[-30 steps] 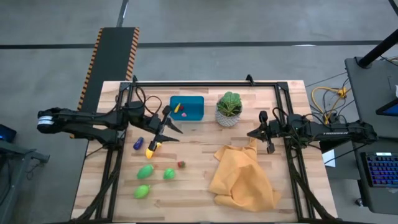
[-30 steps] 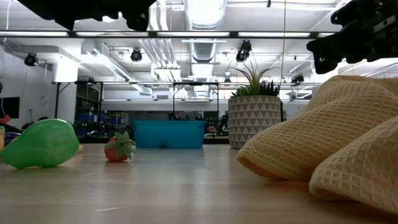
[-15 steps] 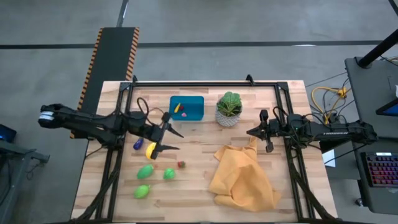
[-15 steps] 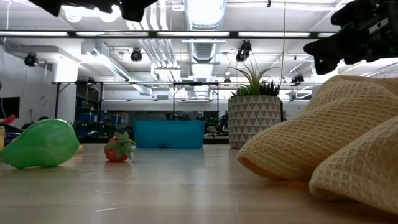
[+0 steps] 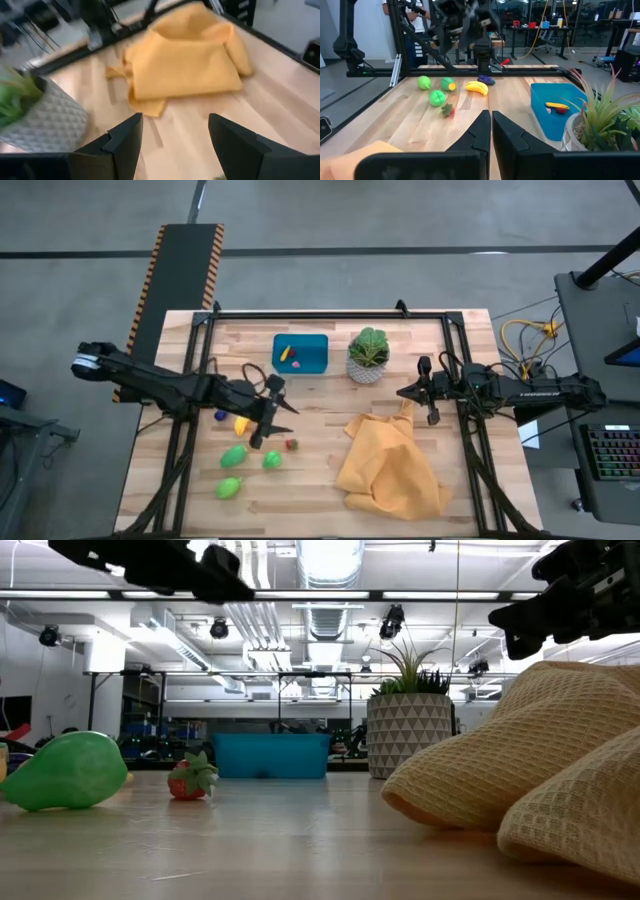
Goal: Pick and placing Produce into tupperware
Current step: Put the red strawberry into the blue bin
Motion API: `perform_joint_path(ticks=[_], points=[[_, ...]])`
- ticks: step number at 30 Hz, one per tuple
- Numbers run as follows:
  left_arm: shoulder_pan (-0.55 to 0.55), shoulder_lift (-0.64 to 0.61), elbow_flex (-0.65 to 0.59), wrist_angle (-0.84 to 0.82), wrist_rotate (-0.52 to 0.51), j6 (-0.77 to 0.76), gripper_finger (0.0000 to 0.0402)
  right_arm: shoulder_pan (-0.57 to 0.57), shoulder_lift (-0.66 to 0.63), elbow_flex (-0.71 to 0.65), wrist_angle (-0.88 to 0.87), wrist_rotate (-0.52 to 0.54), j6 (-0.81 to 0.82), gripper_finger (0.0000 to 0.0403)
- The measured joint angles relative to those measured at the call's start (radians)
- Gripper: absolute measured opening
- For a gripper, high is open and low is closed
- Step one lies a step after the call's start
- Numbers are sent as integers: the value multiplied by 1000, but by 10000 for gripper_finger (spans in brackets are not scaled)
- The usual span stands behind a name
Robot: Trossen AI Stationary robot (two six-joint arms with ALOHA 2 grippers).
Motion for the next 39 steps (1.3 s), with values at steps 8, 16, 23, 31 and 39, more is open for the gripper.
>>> perform_joint_path(ticks=[8, 16, 23, 31, 39], points=[[-4, 147, 98, -166, -6, -28, 212, 0, 0, 0, 0, 0, -1, 9], [-34, 254, 178, -280, -6, -106, 212, 0, 0, 0, -1, 0, -3, 9], [-73, 341, 201, -299, -4, -133, 212, 0, 0, 0, -1, 0, -3, 9], [-93, 416, 214, -304, -2, -135, 212, 0, 0, 0, -2, 1, -3, 9], [-97, 463, 219, -305, 6, -160, 212, 0, 0, 0, -2, 1, -3, 9]])
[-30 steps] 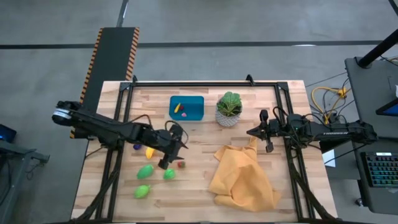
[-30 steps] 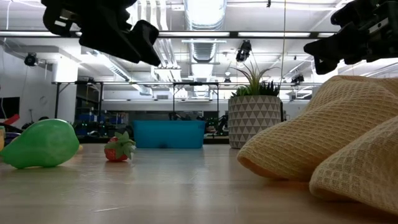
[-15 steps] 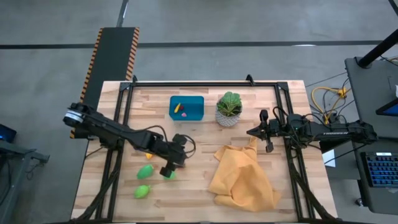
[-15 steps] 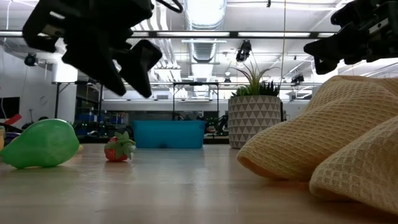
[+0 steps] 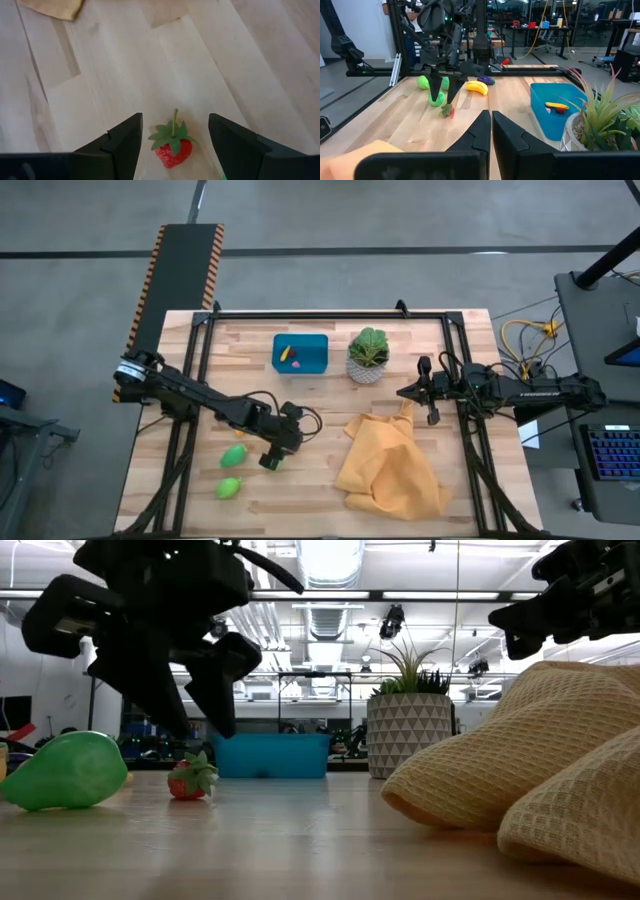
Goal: Pick and placing Produce into tupperware
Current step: Put the red strawberry into the blue bin
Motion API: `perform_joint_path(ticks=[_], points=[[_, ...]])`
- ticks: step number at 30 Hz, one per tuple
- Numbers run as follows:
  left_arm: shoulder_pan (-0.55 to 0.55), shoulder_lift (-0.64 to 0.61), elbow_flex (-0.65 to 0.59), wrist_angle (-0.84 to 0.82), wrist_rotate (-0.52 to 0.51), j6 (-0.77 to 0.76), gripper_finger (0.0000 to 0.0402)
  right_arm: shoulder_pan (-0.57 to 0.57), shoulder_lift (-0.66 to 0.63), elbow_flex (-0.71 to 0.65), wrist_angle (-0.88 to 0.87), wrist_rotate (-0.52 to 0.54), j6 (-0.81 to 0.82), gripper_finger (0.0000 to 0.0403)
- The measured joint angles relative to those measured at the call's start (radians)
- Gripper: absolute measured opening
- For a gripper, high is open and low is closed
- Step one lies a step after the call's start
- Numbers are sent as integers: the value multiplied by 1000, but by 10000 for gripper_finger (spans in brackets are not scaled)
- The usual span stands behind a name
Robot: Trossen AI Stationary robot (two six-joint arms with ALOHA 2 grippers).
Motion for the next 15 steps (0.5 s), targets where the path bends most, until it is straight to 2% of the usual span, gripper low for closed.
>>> perform_joint_path(ticks=[15], points=[[0, 74, 4, 20, -2, 1, 212, 0, 0, 0, 0, 0, 3, 9]])
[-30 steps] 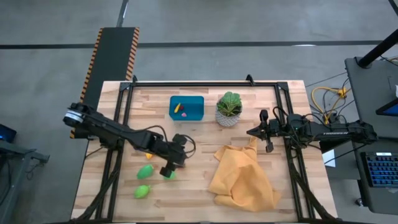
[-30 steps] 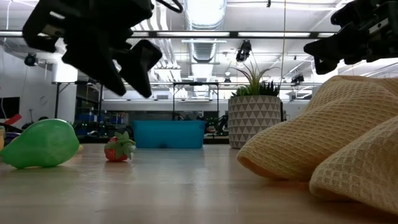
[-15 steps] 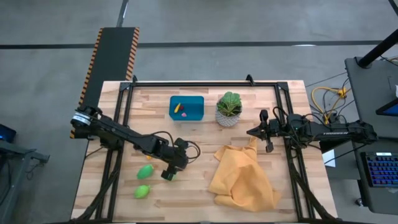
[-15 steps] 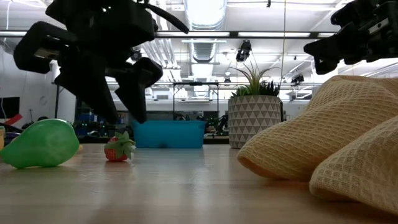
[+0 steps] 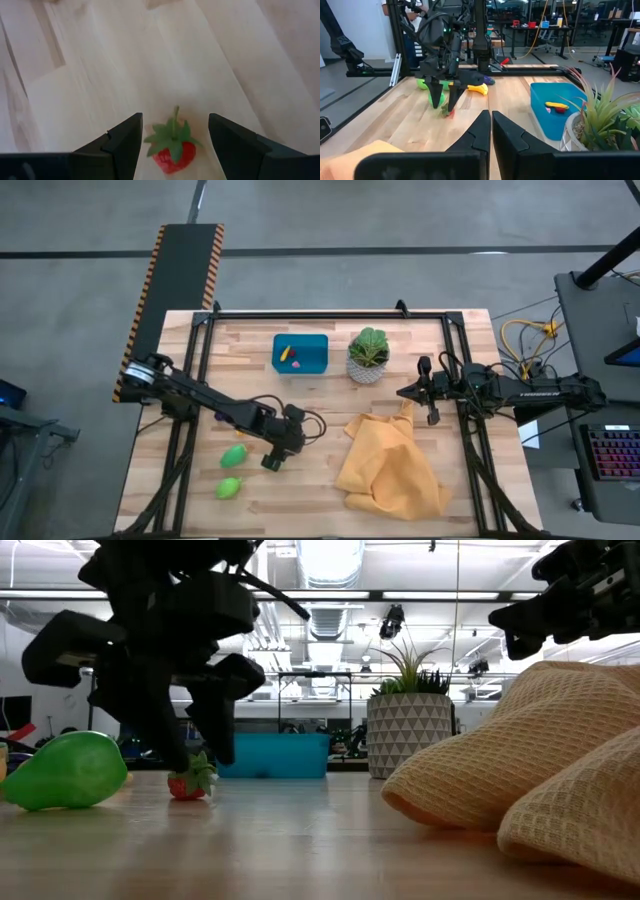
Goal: Pick and placing Produce into tupperware
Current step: Put the red strawberry into the blue bin
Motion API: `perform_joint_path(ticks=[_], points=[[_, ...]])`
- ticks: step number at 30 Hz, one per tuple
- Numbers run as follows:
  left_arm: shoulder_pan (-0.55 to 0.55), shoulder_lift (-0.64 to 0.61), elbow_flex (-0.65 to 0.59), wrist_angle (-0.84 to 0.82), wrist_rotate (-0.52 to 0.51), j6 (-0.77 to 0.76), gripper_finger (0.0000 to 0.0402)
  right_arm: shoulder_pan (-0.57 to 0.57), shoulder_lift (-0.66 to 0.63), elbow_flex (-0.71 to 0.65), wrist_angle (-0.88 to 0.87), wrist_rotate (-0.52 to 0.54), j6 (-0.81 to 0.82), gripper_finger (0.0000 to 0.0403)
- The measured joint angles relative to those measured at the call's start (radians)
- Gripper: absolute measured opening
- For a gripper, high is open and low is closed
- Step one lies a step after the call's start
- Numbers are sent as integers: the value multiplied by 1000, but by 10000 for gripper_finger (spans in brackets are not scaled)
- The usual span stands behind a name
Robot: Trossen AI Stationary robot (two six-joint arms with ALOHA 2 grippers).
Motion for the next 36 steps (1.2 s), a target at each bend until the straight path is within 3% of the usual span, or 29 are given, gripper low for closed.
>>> perform_joint_path(ticks=[23, 36], points=[[0, 62, 27, -8, 0, 3, 211, 0, 0, 0, -1, 0, 1, 9], [0, 61, 27, -29, 0, 29, 140, 0, 0, 0, -1, 0, 1, 9]])
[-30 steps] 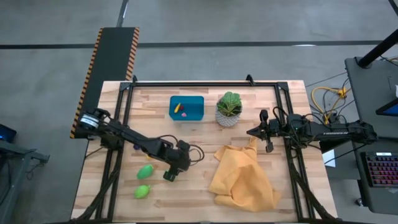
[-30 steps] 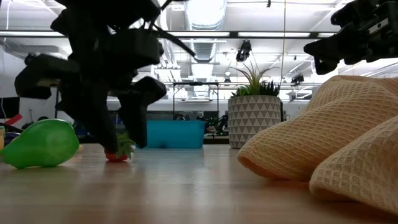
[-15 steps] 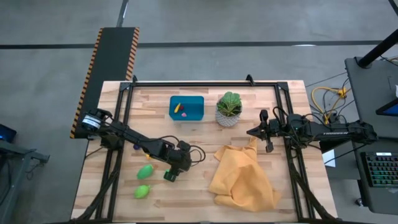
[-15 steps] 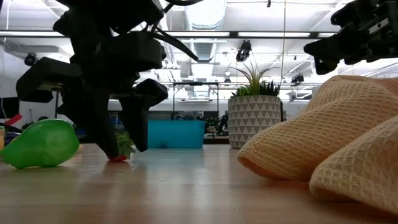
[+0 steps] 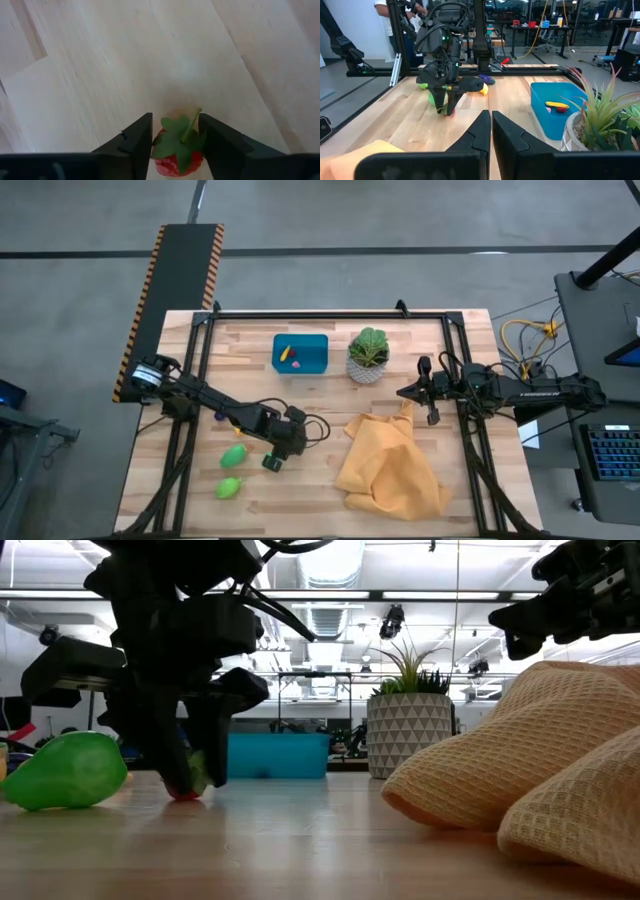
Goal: Pick and placing Produce into tupperware
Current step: Put the red strawberry into the blue bin
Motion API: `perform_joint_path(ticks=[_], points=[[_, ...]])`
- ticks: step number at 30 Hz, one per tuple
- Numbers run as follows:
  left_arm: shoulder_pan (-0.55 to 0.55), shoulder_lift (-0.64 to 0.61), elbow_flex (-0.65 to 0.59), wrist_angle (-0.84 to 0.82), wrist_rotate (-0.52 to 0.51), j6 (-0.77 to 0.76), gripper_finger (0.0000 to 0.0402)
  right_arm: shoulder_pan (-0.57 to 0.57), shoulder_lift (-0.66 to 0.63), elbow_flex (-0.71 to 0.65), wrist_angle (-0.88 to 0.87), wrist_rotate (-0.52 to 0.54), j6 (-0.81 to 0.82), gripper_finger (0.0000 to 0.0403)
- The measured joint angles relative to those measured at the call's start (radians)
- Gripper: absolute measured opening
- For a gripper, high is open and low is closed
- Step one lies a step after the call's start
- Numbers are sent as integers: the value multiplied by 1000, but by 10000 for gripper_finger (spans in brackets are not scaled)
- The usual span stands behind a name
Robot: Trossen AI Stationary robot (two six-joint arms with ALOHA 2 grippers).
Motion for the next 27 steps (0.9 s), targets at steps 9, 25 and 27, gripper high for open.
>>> perform_joint_path(ticks=[9, 25, 27], points=[[0, -1, 0, 1, 0, 10, 106, 0, 0, 0, 0, 0, 0, 9], [0, -2, -1, -4, 0, 53, 35, 0, 0, 0, 0, 0, 0, 9], [0, -3, -1, -2, 0, 53, 23, 0, 0, 0, 0, 0, 0, 9]])
